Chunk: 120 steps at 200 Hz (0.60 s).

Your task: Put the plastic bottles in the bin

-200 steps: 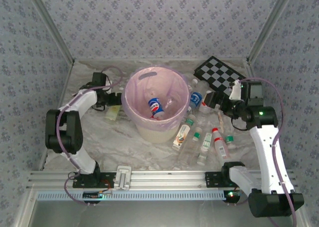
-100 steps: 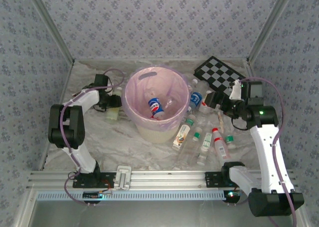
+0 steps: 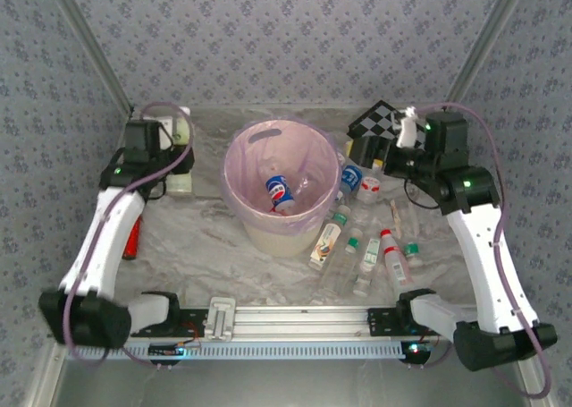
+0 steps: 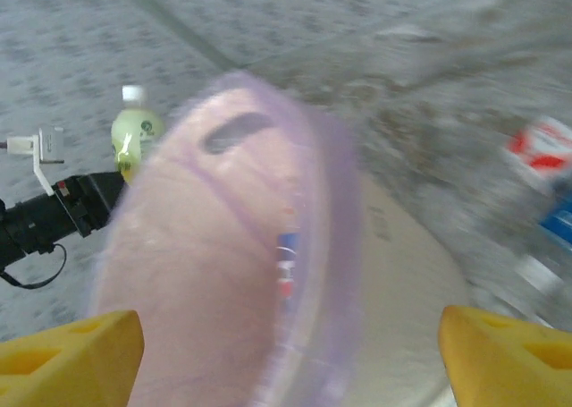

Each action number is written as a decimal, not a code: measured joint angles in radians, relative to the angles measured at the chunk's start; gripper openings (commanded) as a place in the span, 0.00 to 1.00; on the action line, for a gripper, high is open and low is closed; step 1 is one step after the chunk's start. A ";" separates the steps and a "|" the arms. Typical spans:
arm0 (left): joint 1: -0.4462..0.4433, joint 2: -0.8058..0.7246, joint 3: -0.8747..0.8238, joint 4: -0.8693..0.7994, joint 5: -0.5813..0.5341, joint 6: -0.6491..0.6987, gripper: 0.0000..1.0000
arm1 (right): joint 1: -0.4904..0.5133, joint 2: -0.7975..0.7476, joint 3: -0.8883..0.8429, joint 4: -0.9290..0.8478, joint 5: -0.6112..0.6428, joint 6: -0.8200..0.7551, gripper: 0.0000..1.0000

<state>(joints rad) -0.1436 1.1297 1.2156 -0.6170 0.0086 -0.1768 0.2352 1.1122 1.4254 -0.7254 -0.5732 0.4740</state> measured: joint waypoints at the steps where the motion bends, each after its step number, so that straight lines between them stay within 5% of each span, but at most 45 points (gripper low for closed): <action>1: -0.004 -0.013 0.002 0.000 0.002 0.000 0.36 | 0.007 0.004 0.006 0.005 -0.002 0.000 0.85; 61: -0.311 -0.232 0.109 0.038 0.130 0.023 0.32 | 0.353 0.208 0.316 0.144 0.008 -0.037 0.79; 98: -0.457 -0.195 0.131 0.048 0.164 0.050 0.29 | 0.457 0.308 0.444 0.177 0.012 -0.059 1.00; 120: -0.510 -0.152 0.131 0.076 0.179 0.061 0.28 | 0.478 0.359 0.512 0.170 0.039 -0.076 0.97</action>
<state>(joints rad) -0.6533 0.9779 1.3464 -0.5415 0.1871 -0.1154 0.7136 1.4708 1.9373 -0.5552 -0.5339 0.3985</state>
